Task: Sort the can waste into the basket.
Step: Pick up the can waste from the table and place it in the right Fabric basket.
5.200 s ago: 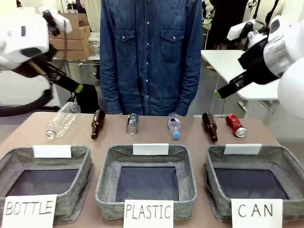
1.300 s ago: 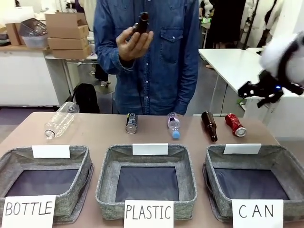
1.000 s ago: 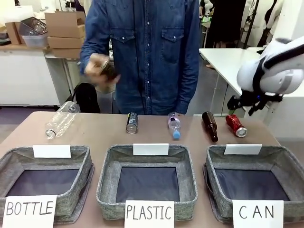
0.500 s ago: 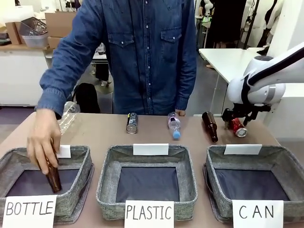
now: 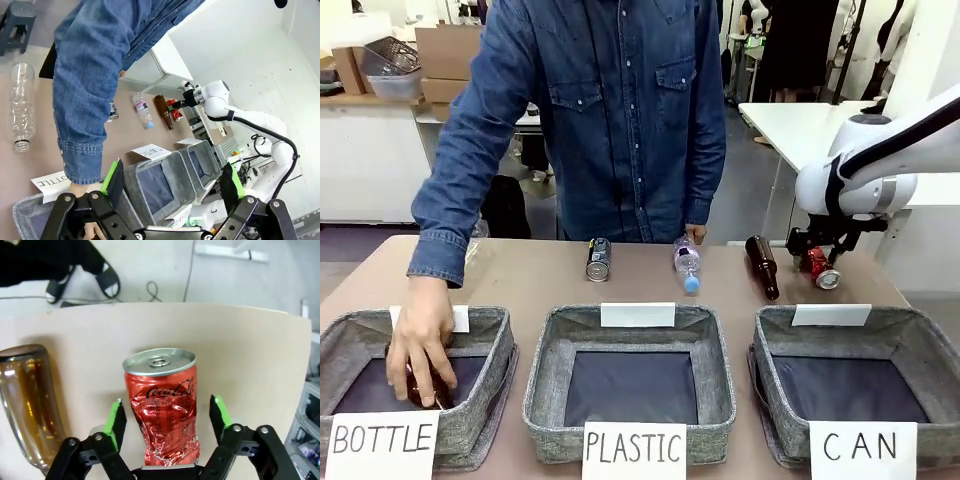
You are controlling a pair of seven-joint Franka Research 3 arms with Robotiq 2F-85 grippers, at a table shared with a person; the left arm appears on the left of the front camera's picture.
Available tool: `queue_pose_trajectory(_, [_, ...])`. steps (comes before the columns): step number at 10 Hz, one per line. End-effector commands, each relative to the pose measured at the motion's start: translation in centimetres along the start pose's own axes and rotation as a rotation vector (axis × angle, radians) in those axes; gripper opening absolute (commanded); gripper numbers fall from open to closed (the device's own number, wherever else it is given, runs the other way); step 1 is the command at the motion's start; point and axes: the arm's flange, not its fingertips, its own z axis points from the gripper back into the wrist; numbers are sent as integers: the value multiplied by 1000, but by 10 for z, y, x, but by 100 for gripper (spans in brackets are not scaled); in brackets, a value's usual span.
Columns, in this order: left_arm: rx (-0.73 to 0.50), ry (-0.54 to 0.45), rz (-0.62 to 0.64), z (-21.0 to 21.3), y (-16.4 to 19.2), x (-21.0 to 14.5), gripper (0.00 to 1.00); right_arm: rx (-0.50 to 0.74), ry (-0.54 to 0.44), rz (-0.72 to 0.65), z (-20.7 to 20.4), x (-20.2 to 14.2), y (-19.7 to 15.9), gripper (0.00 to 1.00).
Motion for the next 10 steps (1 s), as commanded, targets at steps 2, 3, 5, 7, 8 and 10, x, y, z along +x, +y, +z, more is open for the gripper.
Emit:
queue_pose_trajectory(2, [-18, -11, -24, -2, 0, 1, 100, -44, 19, -19, 5, 2, 5, 35])
queue_pose_trajectory(3, [-18, -11, -24, -2, 0, 1, 100, -43, 21, -21, 5, 2, 4, 0])
queue_pose_trajectory(5, [-18, -11, -24, -2, 0, 1, 100, -45, 25, -19, 5, 2, 3, 0])
queue_pose_trajectory(7, [-18, -11, -24, -2, 0, 1, 100, -34, 10, -34, 5, 2, 2, 24])
queue_pose_trajectory(8, [-18, -11, -24, -2, 0, 1, 100, -42, 0, -25, 7, 2, 2, 24])
queue_pose_trajectory(10, [-18, -11, -24, -2, 0, 1, 100, -48, -7, -29, 12, 2, 0, 24])
